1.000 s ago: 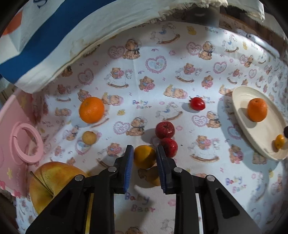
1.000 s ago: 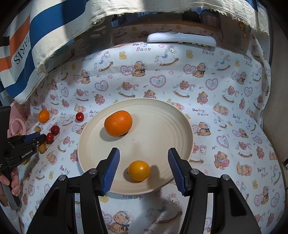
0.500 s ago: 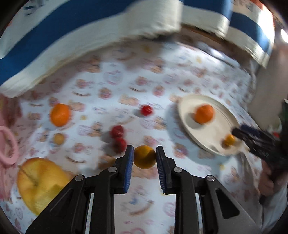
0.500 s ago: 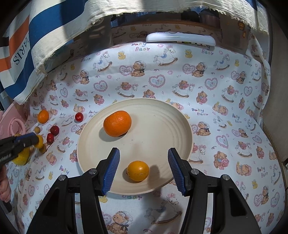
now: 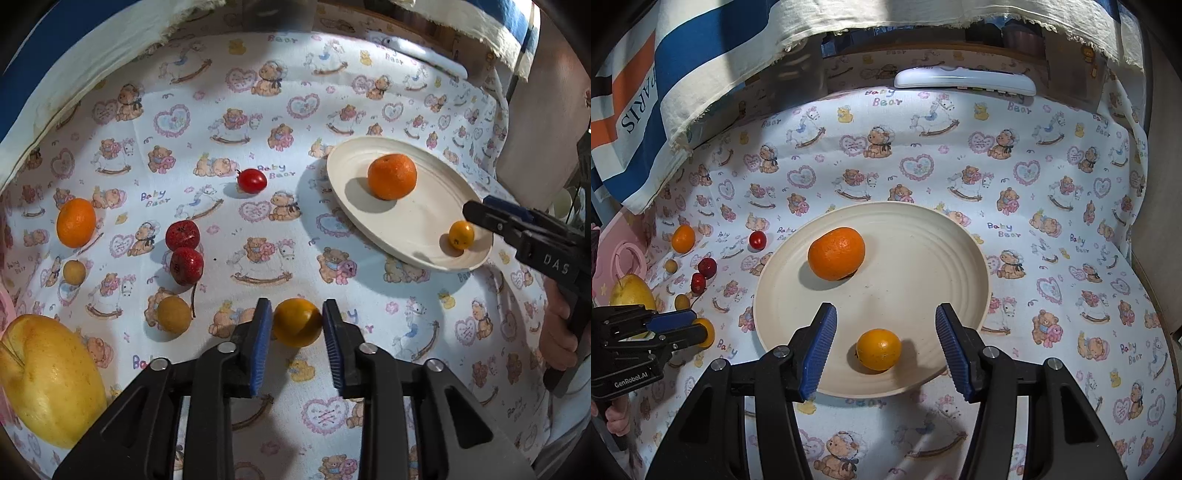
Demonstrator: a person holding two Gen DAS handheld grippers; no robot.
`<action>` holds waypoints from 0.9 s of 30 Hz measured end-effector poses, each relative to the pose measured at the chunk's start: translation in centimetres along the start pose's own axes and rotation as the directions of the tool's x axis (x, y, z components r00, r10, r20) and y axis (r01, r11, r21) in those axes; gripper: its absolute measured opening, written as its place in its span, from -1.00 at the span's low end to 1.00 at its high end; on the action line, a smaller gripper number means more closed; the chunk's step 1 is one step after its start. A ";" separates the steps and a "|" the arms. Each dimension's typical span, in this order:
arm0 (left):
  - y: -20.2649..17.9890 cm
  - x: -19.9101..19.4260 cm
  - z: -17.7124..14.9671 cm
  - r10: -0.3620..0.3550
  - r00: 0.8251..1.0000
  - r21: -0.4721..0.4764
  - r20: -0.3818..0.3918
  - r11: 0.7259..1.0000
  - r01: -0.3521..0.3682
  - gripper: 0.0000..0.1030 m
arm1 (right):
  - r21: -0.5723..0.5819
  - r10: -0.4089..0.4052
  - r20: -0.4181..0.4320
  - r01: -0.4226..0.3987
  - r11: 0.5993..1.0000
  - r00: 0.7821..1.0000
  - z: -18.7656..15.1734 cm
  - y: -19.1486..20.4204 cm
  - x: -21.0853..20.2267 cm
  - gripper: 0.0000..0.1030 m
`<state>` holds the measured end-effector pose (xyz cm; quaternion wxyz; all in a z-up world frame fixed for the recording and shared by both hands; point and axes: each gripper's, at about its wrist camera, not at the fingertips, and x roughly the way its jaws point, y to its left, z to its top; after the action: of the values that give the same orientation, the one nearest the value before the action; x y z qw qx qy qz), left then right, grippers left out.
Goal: Organize fruits
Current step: 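Lift the small orange with the left tool while the right tool reaches toward the small brown fruit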
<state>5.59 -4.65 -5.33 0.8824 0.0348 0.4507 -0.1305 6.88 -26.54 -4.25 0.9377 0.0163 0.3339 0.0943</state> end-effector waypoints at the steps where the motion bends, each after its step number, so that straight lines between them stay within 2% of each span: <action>1: 0.1 0.1 -0.1 -0.003 1.000 0.000 -0.009 1.000 0.003 -0.44 | 0.000 0.000 0.000 0.000 1.000 1.000 0.0 0.0 0.0 0.12; 5: -0.2 0.9 -0.3 0.015 0.999 0.014 -0.039 1.000 -0.015 -0.45 | -0.002 0.000 0.001 0.000 1.000 1.000 0.0 0.0 0.0 0.12; 7: -0.2 0.7 -0.3 0.019 0.999 0.010 -0.028 1.000 -0.019 -0.46 | -0.002 0.001 0.003 -0.001 1.000 1.000 0.0 0.1 -0.1 0.12; 10: 0.0 -0.3 -0.1 0.036 0.999 0.000 0.016 0.999 -0.036 -0.46 | -0.006 0.009 0.008 -0.009 1.000 1.000 0.1 0.3 -0.4 0.12; 15: 2.1 -3.6 0.5 0.040 0.991 -0.072 0.128 0.997 -0.031 -0.46 | -0.010 0.035 0.013 -0.035 0.999 0.999 0.2 0.7 -1.1 0.12; 20: 4.0 -5.4 0.8 0.070 0.982 -0.134 0.175 0.990 -0.047 -0.46 | 0.013 0.060 -0.004 -0.060 0.998 0.998 0.8 1.2 -0.9 0.12; 24: 5.1 -5.8 0.9 0.102 0.979 -0.175 0.178 0.982 -0.071 -0.46 | -0.072 0.060 0.016 -0.059 0.996 0.998 1.1 3.8 -1.2 0.12; 27: 5.8 -6.4 0.7 0.124 0.972 -0.198 0.198 0.977 -0.084 -0.46 | -0.119 0.091 -0.006 -0.091 0.989 0.996 1.6 6.4 -1.2 0.12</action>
<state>4.06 2.05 -0.07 0.9299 -0.0391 0.3633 -0.0434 5.91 -20.38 -1.71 0.9316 -0.0244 0.3271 0.1568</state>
